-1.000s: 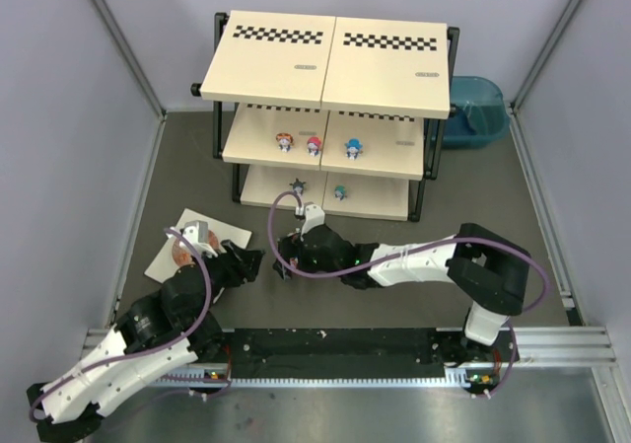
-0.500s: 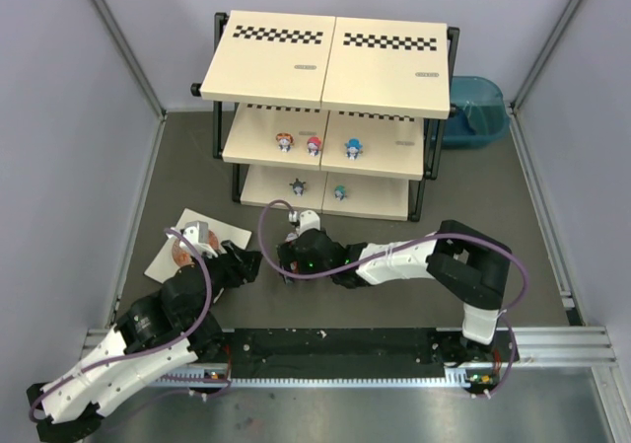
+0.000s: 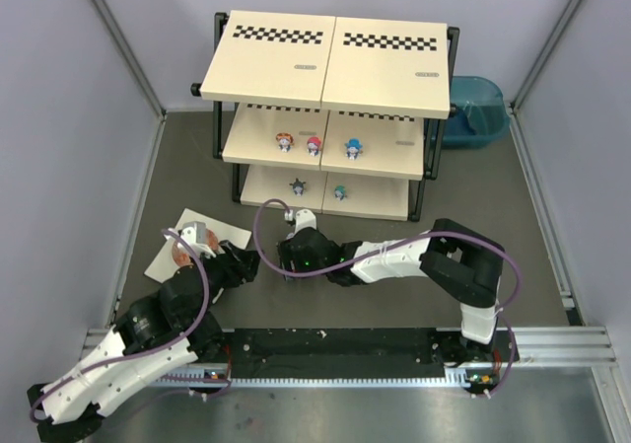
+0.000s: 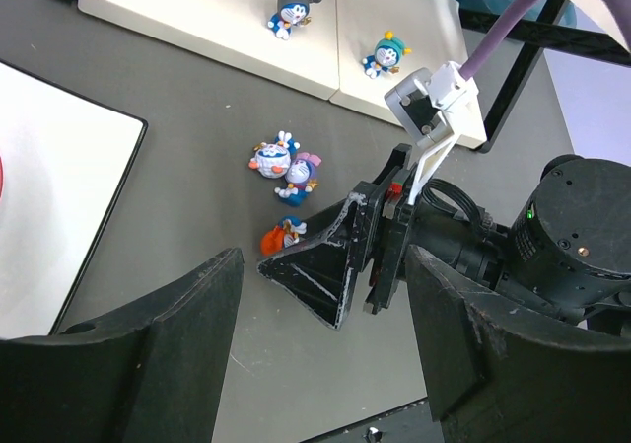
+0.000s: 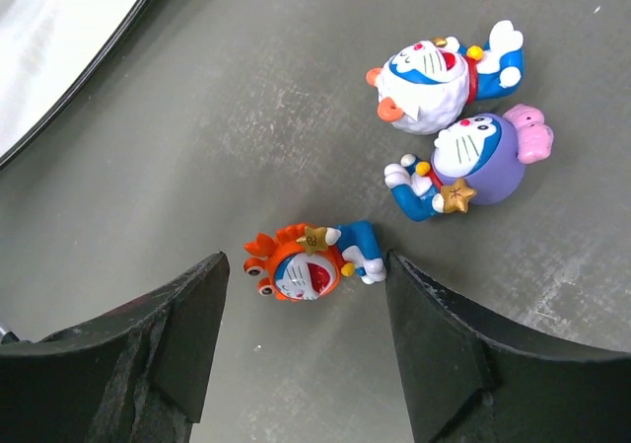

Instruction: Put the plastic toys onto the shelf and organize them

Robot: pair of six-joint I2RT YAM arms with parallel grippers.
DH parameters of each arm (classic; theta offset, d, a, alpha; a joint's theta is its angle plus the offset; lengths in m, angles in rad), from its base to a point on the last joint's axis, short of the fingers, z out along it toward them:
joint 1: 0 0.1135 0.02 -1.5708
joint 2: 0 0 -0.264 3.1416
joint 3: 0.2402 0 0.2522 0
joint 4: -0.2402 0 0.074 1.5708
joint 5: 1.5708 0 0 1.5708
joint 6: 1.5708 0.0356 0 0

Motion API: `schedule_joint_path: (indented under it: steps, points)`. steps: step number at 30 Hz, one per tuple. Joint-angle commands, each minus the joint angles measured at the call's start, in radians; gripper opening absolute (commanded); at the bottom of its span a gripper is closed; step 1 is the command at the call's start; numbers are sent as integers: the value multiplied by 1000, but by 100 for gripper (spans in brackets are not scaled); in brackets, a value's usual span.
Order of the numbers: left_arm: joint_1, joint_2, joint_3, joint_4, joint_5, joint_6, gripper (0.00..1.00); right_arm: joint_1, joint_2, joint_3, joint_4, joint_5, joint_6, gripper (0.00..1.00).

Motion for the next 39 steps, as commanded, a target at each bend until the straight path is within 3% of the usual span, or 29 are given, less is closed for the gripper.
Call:
schedule_joint_path:
  steps: [1,11,20,23,28,31,33,34,39]
  points:
    - [1,-8,0,0,-6,-7,72,8,3,6,16,-10,10,63]
    - [1,-8,0,-1,-3,-15,72,8,-60,-88,50,-1,34,44]
    - [0,-8,8,-1,0,-21,72,54,-247,-249,64,83,131,41]
    - [1,-5,12,0,-2,-21,72,103,-313,-223,-83,183,198,41]
    - [0,1,12,5,8,-26,72,151,-351,-175,-379,284,495,44]
    - [0,1,12,5,14,-29,72,183,-339,-182,-441,283,669,55]
    - [1,-2,11,4,15,-32,72,211,-321,-162,-498,318,755,70]
    - [0,-5,11,1,15,-35,72,234,-308,-127,-566,329,776,83]
    - [1,-6,12,-6,26,-42,72,260,-317,-97,-593,382,745,92]
